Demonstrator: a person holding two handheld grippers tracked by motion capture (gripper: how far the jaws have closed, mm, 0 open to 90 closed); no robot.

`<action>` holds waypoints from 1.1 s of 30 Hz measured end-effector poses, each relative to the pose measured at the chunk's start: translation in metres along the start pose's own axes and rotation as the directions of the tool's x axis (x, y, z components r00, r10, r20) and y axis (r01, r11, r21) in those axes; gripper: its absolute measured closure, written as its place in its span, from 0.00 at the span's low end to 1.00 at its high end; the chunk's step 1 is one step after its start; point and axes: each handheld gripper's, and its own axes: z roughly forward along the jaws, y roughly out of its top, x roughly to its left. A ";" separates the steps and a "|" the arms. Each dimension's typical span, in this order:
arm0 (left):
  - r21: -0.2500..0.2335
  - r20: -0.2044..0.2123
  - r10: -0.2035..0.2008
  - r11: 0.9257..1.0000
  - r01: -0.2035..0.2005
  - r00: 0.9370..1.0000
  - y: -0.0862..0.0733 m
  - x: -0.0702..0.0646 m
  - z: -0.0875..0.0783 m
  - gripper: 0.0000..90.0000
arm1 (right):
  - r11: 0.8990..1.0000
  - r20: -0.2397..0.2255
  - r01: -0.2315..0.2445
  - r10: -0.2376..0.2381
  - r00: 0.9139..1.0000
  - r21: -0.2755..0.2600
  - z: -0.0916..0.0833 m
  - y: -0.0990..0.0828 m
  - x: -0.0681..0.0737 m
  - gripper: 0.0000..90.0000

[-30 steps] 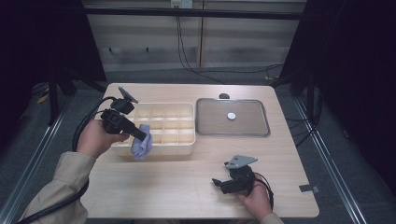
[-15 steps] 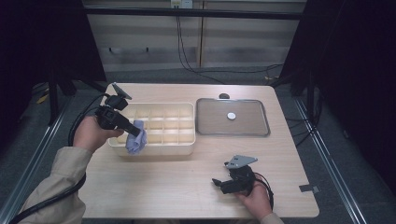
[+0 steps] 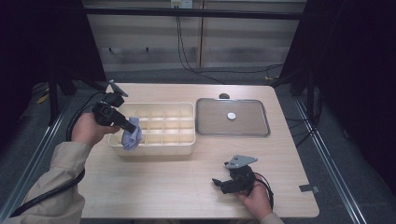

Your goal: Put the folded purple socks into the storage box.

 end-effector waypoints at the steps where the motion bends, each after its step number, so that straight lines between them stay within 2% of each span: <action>1: 0.000 -0.009 -0.002 1.000 0.002 1.000 0.000 0.001 0.000 0.84 | 1.000 0.000 0.000 0.000 1.000 0.000 0.000 0.000 0.000 0.23; 7: -0.006 -0.025 -0.010 1.000 0.010 1.000 0.000 0.009 0.001 0.84 | 1.000 0.000 0.000 0.000 1.000 0.000 0.000 0.000 0.000 0.23; 12: 0.007 -0.032 -0.018 1.000 0.018 0.999 -0.002 0.018 0.003 0.84 | 1.000 0.000 0.000 0.000 1.000 0.000 0.000 0.000 0.000 0.23; 14: 0.012 -0.050 -0.022 1.000 0.023 0.998 -0.003 0.020 0.004 0.84 | 1.000 0.000 0.000 0.000 1.000 0.000 0.000 0.000 0.000 0.23; 19: 0.014 -0.049 -0.048 0.999 0.049 0.998 -0.006 0.028 0.008 0.84 | 1.000 0.000 0.000 0.000 1.000 0.000 0.000 0.000 0.000 0.23; 20: 0.017 -0.052 -0.041 0.999 0.042 0.998 -0.006 0.030 0.009 0.84 | 1.000 0.000 0.000 0.000 1.000 0.000 0.000 0.000 0.000 0.23; 25: 0.017 -0.057 -0.061 0.998 0.063 0.996 -0.007 0.034 0.013 0.84 | 1.000 -0.001 -0.003 0.003 1.000 0.002 0.000 0.000 0.000 0.23; 28: 0.025 -0.061 -0.052 0.998 0.053 0.997 -0.007 0.037 0.015 0.84 | 1.000 0.000 -0.003 0.003 1.000 0.002 0.000 0.000 0.000 0.23; 33: 0.031 -0.058 -0.070 0.997 0.072 0.996 -0.009 0.042 0.017 0.83 | 1.000 0.000 -0.003 0.003 1.000 0.002 0.000 0.000 0.000 0.23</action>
